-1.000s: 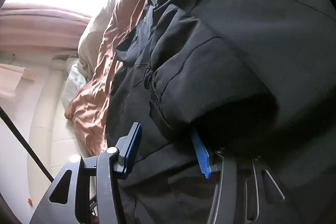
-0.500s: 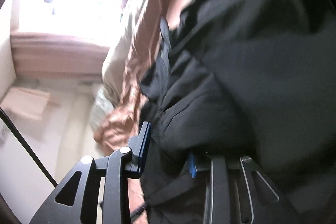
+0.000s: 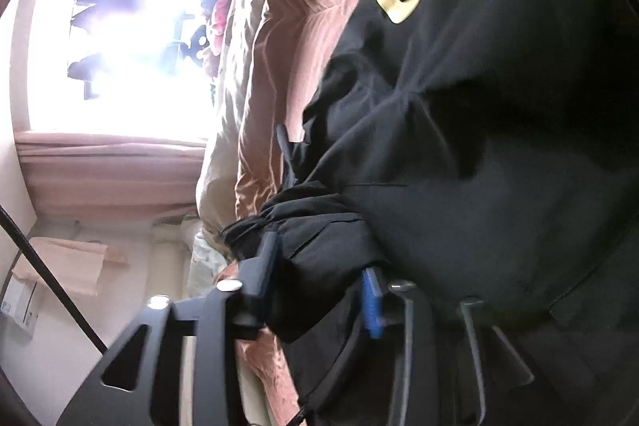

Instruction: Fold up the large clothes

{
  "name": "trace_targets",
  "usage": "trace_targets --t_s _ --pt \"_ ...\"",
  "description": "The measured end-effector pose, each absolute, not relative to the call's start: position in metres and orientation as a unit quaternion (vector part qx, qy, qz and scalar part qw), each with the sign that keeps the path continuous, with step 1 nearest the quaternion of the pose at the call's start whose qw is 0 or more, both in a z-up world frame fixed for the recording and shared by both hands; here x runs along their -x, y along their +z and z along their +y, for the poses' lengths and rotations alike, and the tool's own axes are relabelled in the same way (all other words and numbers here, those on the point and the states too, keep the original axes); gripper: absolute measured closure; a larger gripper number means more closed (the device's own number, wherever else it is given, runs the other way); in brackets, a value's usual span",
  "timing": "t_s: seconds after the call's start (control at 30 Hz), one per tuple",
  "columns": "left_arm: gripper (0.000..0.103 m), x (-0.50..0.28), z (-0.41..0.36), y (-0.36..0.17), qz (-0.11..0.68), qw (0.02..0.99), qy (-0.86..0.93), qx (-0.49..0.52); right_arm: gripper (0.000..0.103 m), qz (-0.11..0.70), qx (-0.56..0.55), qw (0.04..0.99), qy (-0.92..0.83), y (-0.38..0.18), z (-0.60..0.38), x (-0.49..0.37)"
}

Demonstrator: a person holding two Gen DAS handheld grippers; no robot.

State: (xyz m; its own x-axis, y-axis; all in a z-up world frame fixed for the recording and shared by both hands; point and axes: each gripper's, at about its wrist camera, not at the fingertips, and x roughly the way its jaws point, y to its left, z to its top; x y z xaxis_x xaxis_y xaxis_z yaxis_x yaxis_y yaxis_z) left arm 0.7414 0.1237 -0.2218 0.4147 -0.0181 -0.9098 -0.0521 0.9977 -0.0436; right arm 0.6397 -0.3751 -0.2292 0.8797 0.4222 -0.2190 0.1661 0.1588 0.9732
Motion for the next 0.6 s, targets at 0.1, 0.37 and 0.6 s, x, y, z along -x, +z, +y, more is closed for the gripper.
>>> trace_targets --t_s 0.1,0.37,0.6 --pt "0.082 -0.742 0.122 -0.221 0.542 0.840 0.014 0.029 0.030 0.225 -0.642 0.726 0.099 -0.226 -0.382 -0.638" --pt "0.082 -0.743 0.125 -0.221 0.537 0.841 0.031 0.054 0.020 0.216 -0.620 0.747 0.099 -0.215 -0.399 -0.618" --pt "0.082 -0.724 0.142 -0.207 0.504 0.852 0.042 0.137 0.020 0.254 -0.543 0.800 0.008 -0.194 -0.424 -0.579"
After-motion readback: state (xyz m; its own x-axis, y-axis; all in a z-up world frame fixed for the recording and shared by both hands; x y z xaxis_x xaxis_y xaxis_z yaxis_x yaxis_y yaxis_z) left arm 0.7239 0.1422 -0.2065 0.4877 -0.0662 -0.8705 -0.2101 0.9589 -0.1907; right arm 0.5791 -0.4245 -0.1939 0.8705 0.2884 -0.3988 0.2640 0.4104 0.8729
